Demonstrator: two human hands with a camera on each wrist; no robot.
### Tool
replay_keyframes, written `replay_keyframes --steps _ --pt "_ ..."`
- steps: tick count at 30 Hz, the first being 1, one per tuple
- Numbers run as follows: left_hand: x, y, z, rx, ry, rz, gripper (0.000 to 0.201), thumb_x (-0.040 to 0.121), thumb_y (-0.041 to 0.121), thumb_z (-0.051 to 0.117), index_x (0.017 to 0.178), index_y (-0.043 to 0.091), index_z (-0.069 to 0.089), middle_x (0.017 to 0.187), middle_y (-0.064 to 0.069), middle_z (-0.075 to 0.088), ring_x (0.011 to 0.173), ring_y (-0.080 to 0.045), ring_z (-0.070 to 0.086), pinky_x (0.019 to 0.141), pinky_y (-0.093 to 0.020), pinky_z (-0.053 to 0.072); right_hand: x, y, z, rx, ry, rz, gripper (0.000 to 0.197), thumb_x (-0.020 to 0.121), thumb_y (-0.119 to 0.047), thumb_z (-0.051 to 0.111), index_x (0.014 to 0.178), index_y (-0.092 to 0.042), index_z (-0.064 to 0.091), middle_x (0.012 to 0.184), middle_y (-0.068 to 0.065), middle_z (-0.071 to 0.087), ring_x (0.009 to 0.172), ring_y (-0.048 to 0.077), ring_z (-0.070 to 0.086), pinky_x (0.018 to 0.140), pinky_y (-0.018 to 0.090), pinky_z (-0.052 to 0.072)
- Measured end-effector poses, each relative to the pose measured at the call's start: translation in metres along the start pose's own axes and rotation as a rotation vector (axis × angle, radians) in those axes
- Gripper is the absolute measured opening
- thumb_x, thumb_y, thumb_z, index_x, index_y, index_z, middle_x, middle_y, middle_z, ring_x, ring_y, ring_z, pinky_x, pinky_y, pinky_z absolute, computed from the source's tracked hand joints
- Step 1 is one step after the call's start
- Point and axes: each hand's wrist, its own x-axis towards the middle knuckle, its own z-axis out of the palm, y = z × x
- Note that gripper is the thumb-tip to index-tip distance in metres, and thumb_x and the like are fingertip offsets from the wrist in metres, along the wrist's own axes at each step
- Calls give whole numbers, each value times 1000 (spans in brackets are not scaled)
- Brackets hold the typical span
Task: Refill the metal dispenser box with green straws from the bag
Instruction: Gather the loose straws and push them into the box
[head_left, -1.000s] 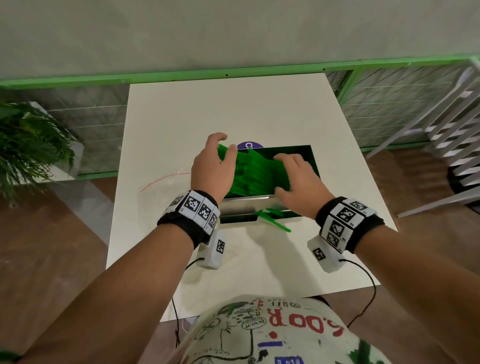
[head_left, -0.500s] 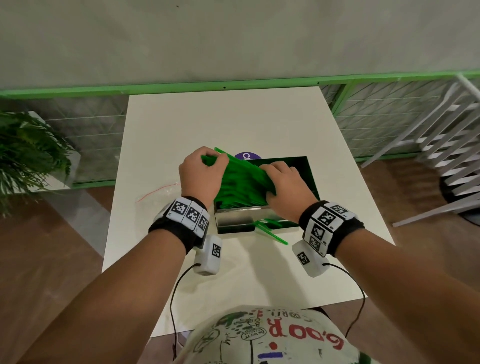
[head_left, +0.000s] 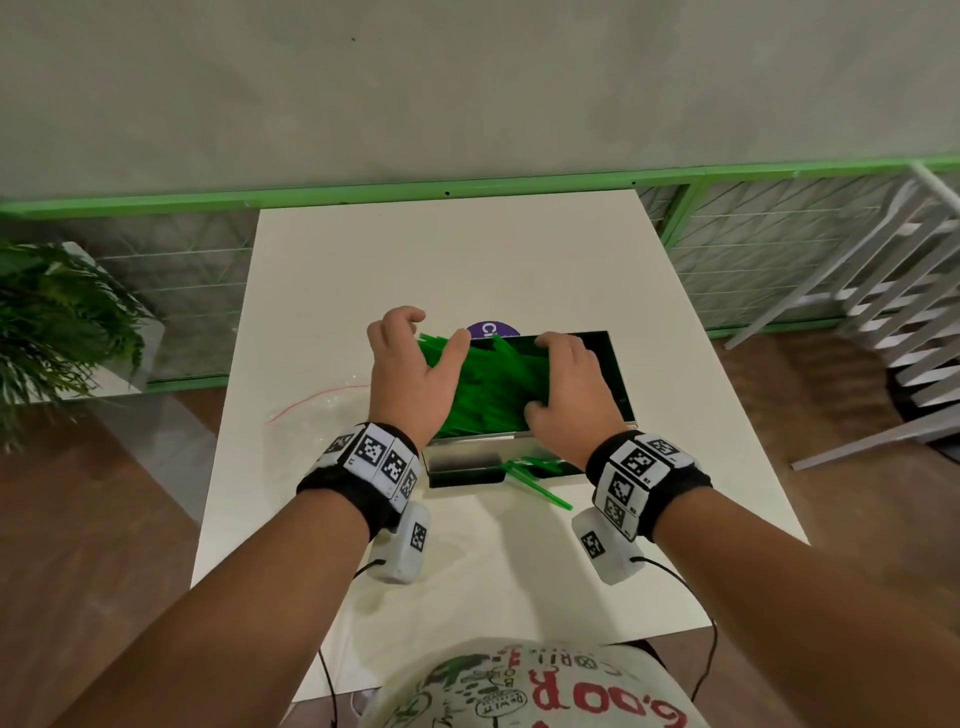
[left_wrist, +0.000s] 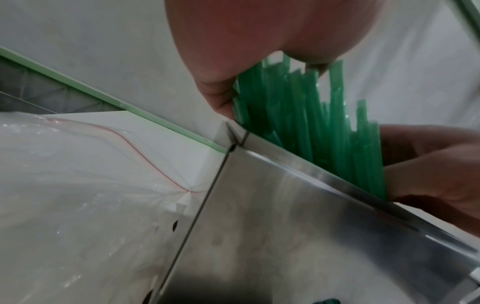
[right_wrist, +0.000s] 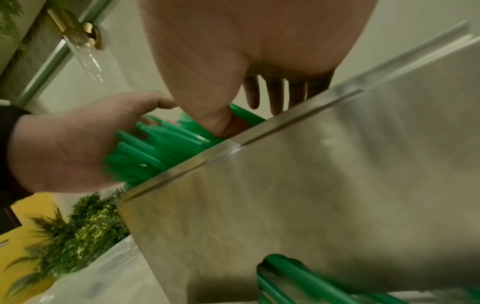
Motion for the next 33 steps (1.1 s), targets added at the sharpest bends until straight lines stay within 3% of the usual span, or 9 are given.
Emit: replay_keyframes --steps 4,7,11,14,19,24,26,29,33 --pt "-1 3 -3 -81 -59 -124 50 101 50 55 140 21 47 136 -3 47 121 -17 51 99 -29 38 7 -3 -3 18 -191 41 82 74 -5 61 150 -13 32 144 11 46 130 33 41 109 46 39" --pt "-5 9 0 -3 -133 -68 50 100 55 53 138 23 54 135 0 50 118 -13 52 97 -26 37 9 -7 -2 -39 -311 25 82 76 0 55 153 -15 31 148 10 42 131 36 38 112 44 35" --pt "-11 9 8 136 -133 1 37 95 53 63 119 25 67 122 4 50 100 -11 56 85 -23 43 5 -14 1 -71 -281 -14 77 77 3 52 151 -12 34 144 11 44 127 37 40 109 44 35" --pt "-10 6 9 161 -74 36 24 98 43 64 106 23 72 113 -1 57 97 -16 59 83 -24 45 0 -16 6 -78 -251 -75 73 78 3 49 148 -10 36 143 13 46 126 38 41 109 45 34" --pt "-3 0 4 90 20 102 16 96 31 67 92 16 74 97 -5 68 91 -19 63 85 -31 50 -3 -14 3 -35 -229 -99 69 83 -6 50 149 -15 36 148 8 44 130 35 39 110 46 35" --pt "8 1 -5 -38 158 54 18 94 28 69 86 12 71 89 -2 72 86 -20 66 83 -36 55 -4 -9 -4 -1 -166 -110 68 83 -16 54 149 -16 37 150 6 44 134 32 36 115 44 30" --pt "9 2 -4 -46 115 43 17 96 29 66 86 15 69 90 -2 71 86 -19 65 83 -35 54 -5 -8 -4 16 -178 -96 69 83 -20 52 149 -14 37 151 7 42 135 32 35 116 41 28" --pt "6 1 3 53 -57 39 18 102 33 57 97 18 67 101 -1 69 93 -17 62 86 -34 50 -6 -6 -1 41 -206 -48 75 77 -26 48 150 -12 35 152 9 39 136 32 34 116 41 28" --pt "5 2 3 165 -184 116 24 105 41 51 109 21 64 110 1 64 98 -14 59 88 -30 44 -5 -2 -2 75 -179 -26 80 71 -24 49 149 -11 36 150 10 38 135 32 34 115 39 28"
